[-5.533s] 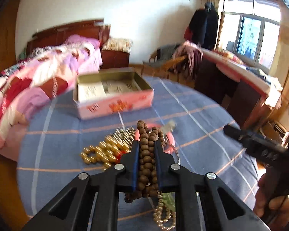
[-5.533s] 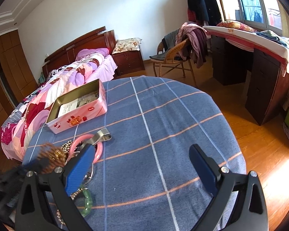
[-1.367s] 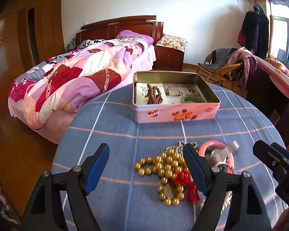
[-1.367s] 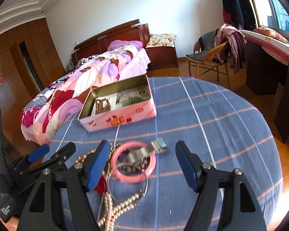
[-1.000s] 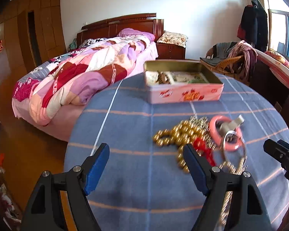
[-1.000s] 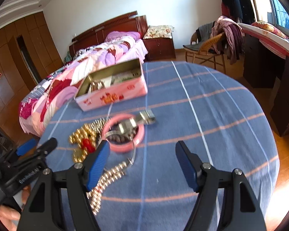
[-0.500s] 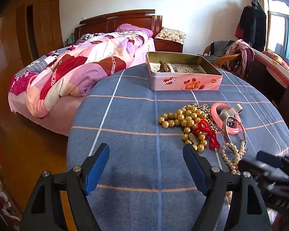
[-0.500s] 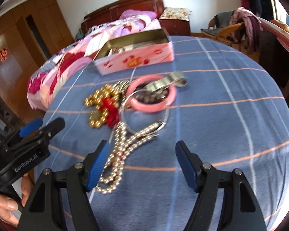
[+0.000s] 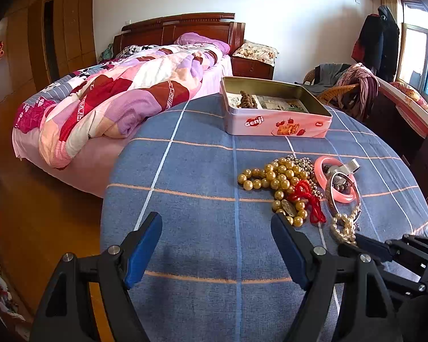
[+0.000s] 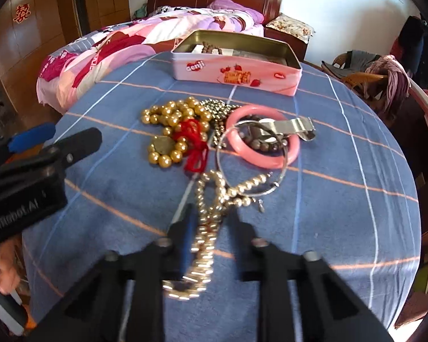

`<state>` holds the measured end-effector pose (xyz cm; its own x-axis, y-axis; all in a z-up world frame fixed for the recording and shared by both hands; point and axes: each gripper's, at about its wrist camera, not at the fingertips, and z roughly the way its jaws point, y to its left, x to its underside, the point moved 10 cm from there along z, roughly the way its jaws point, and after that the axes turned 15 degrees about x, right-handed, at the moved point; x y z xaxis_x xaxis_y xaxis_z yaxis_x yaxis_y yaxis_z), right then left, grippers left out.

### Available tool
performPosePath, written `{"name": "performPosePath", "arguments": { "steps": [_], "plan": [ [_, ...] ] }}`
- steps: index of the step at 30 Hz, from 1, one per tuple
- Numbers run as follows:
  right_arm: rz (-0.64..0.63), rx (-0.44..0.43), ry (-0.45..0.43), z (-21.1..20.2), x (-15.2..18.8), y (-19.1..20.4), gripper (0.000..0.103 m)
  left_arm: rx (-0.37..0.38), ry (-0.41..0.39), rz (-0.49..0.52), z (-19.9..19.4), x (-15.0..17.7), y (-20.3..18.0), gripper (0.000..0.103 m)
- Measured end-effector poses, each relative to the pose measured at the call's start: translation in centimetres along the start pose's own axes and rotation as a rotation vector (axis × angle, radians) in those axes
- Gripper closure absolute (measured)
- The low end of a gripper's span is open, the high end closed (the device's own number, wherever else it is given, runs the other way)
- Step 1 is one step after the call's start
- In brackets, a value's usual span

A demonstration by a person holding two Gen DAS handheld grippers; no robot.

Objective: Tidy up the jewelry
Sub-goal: 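Grasp the pearl necklace with right tool while left tool grasps silver bangle, then lower the pearl necklace and silver bangle into the pink tin, open both tools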

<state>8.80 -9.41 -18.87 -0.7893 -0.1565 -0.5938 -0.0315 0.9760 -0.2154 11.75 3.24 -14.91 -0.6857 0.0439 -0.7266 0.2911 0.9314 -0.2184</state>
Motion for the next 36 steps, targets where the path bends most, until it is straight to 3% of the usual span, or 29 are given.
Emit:
{"name": "performPosePath", "arguments": {
  "steps": [4, 12, 13, 15, 20, 25, 26, 29, 36],
  "plan": [
    [0.094, -0.102, 0.033, -0.4, 0.7, -1.7, 0.087, 0.028, -0.004, -0.002, 0.1, -0.2, -0.4, 0.024],
    [0.270, -0.061, -0.047, -2.7, -1.0, -8.0, 0.093, 0.133, -0.008, 0.087, 1.3, -1.3, -4.6, 0.025],
    [0.284, -0.049, -0.055, -2.8, -1.2, -8.6, 0.093, 0.143, -0.005, 0.098, 1.6, -1.4, -5.3, 0.026],
    [0.310, -0.046, -0.062, -2.7, -1.3, -9.3, 0.093, 0.181, 0.013, 0.125, 2.5, -1.7, -6.9, 0.044],
    [0.355, -0.062, -0.064, -2.9, -1.2, -10.2, 0.093, 0.251, 0.086, 0.142, 5.4, -1.7, -9.8, 0.045],
    [0.358, -0.065, -0.088, -3.5, -1.5, -10.7, 0.093, 0.228, 0.150, 0.169, 7.4, -1.2, -10.9, 0.045],
    [0.360, -0.066, -0.093, -3.7, -1.5, -10.8, 0.093, 0.237, 0.159, 0.162, 7.6, -1.1, -10.9, 0.050],
    [0.376, -0.074, -0.098, -3.7, -1.6, -11.1, 0.093, 0.265, 0.198, 0.140, 8.2, -0.6, -11.0, 0.085],
    [0.406, -0.080, -0.098, -3.4, -1.6, -11.8, 0.093, 0.294, 0.198, 0.109, 8.1, -0.4, -10.8, 0.099]
  ]
}}
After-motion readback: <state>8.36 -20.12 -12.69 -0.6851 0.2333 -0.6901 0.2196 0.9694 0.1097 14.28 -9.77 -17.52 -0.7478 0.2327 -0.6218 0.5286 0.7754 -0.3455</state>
